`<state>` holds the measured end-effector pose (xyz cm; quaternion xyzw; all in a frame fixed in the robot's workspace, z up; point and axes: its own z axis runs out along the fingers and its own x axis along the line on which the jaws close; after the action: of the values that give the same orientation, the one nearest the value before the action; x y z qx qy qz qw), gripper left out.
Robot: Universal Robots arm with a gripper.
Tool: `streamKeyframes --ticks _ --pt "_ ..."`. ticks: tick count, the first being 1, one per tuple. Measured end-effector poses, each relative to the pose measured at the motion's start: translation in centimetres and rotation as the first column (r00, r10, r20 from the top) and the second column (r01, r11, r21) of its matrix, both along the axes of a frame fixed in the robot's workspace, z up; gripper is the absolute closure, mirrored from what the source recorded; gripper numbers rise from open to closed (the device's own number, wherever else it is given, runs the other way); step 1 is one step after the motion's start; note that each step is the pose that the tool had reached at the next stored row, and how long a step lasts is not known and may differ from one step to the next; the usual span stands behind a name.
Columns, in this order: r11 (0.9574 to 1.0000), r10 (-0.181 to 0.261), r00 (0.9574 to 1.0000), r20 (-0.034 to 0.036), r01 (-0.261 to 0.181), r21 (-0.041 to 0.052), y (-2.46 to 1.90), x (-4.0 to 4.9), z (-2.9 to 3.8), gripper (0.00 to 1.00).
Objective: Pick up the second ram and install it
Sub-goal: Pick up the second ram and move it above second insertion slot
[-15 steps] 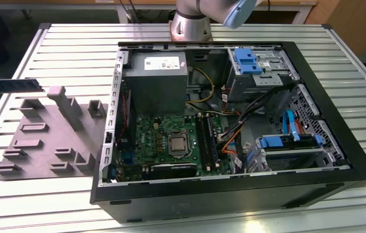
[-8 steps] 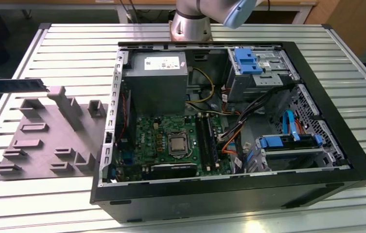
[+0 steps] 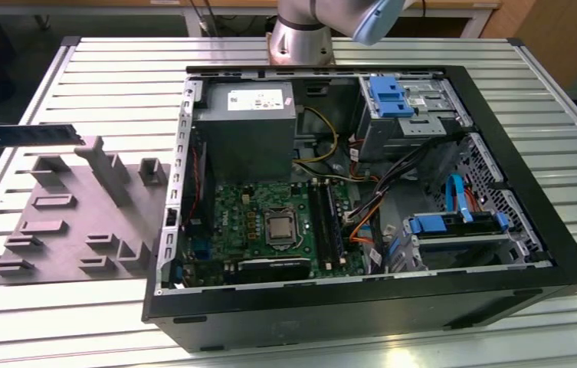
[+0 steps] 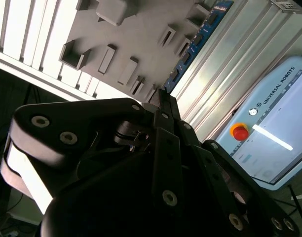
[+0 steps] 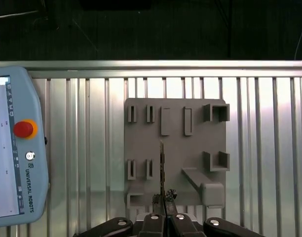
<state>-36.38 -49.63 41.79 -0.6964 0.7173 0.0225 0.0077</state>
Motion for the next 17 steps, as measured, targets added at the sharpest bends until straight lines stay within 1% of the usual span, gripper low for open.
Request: streamKeyframes --ticks 17 --pt "1.0 0.0 1.0 0.0 0.0 0.0 0.0 1.37 0.0 0.89"
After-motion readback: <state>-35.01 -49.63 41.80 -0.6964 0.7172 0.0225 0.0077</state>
